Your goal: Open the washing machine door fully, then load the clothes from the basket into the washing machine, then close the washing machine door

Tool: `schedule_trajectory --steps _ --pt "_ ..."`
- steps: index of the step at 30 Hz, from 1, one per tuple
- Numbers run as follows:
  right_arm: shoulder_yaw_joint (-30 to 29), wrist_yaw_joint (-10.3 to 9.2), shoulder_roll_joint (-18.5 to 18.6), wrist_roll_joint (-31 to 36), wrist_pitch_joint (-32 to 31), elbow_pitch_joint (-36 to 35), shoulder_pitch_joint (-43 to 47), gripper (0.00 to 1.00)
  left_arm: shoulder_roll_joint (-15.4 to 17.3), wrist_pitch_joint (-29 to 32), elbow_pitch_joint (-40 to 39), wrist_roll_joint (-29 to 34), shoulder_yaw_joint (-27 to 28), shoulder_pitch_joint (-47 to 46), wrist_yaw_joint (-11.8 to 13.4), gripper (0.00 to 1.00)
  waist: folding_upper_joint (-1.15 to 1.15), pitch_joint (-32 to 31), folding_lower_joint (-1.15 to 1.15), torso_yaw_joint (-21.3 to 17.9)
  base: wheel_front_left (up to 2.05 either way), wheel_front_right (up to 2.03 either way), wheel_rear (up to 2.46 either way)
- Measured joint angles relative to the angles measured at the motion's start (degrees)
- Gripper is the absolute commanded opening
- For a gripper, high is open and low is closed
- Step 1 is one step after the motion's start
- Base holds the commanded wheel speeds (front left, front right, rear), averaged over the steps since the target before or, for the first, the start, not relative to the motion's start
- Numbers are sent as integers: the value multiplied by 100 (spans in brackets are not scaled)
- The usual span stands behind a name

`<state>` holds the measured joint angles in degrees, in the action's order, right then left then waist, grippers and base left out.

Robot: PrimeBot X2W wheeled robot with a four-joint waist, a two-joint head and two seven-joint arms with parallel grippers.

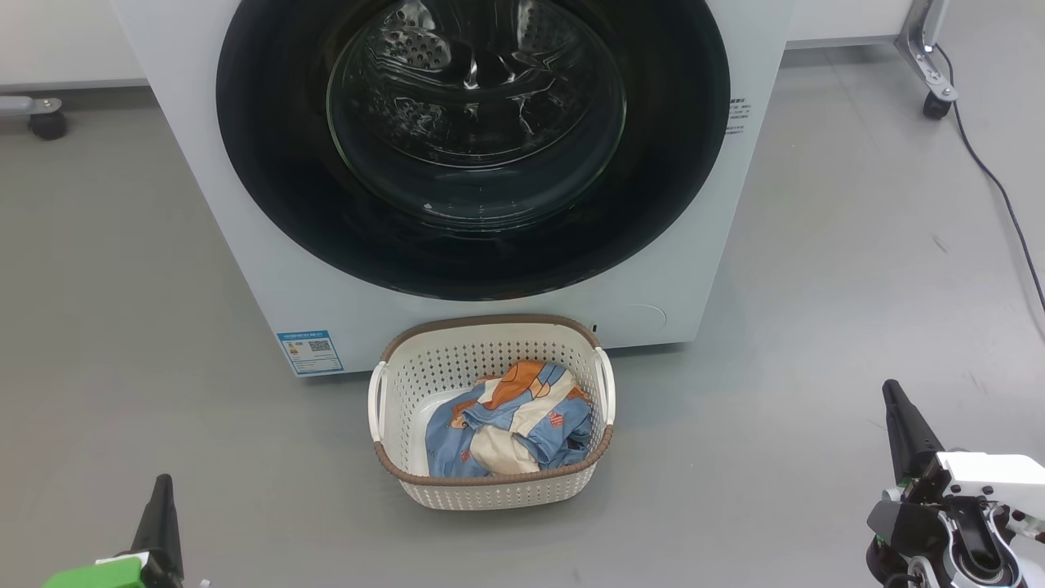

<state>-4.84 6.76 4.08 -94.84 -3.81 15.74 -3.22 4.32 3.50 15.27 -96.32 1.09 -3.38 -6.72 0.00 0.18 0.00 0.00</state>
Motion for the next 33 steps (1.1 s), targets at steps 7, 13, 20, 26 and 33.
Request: schedule_trajectory --steps 7,13,20,26,33 --pt "-3 0 -2 0 -5 0 0 0 0 0 0 0 2 -1 0 0 0 0 0 0 0 0 0" --pt "-7 0 -3 1 -5 0 0 0 -2 0 0 4 5 -1 0 0 0 0 0 0 0 0 0" --pt "-9 0 -4 2 -5 0 0 0 -3 0 0 5 11 -1 0 0 0 0 0 0 0 0 0" --pt "-10 0 -7 8 -5 0 0 0 -5 1 0 5 16 -1 0 0 0 0 0 0 0 0 0" --pt "-8 -20 -42 7 -3 73 43 100 -42 0 71 -5 14 35 3 100 0 0 0 0 0 0 0"
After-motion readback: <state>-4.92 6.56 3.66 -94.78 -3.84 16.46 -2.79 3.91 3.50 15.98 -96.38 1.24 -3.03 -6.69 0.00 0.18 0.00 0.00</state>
